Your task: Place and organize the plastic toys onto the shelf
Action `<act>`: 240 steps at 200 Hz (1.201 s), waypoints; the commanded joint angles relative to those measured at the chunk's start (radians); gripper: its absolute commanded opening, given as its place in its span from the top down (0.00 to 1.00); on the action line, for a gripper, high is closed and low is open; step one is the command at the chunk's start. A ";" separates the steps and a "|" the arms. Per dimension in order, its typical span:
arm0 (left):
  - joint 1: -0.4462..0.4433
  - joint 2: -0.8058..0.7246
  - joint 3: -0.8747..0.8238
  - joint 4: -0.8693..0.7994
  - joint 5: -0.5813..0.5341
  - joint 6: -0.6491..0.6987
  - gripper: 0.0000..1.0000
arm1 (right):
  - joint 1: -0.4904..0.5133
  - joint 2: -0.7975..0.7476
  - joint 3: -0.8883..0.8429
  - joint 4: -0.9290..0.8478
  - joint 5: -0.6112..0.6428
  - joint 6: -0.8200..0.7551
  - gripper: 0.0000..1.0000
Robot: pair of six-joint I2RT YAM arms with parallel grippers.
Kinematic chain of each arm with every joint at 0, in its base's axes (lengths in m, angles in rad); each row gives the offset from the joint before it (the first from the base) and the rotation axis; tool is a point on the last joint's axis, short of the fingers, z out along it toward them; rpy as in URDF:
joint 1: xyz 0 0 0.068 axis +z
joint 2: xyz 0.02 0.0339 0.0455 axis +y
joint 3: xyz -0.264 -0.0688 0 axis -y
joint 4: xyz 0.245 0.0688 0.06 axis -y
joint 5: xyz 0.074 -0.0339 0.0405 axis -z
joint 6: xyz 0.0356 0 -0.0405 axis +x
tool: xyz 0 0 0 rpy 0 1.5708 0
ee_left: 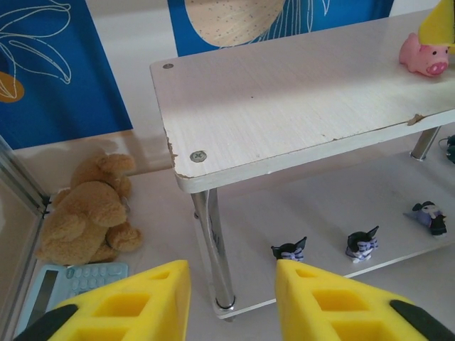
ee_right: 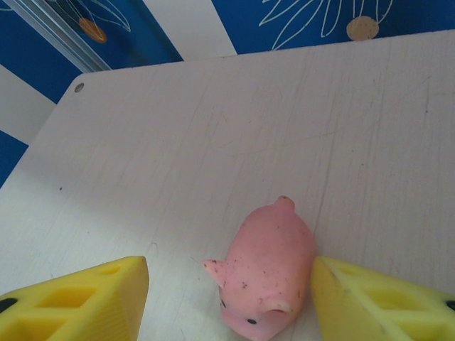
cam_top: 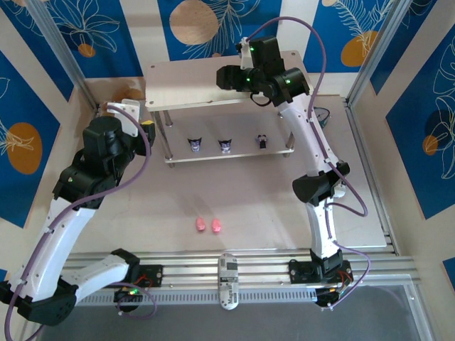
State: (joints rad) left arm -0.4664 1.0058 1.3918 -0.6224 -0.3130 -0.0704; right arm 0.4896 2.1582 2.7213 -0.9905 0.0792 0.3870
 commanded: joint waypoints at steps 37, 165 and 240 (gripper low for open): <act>0.014 -0.028 -0.077 -0.057 0.143 -0.044 0.53 | 0.014 -0.148 -0.023 0.179 0.116 -0.111 0.35; -0.443 -0.049 -0.683 0.008 0.057 -0.601 0.58 | 0.072 -0.835 -0.822 0.107 0.247 -0.107 0.35; -0.562 0.285 -0.660 0.119 0.027 -0.791 0.51 | 0.027 -0.953 -0.976 0.126 0.193 -0.097 0.35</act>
State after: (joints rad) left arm -1.0119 1.2385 0.7113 -0.5655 -0.2741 -0.7616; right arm 0.5423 1.2545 1.7660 -0.8989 0.3061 0.2722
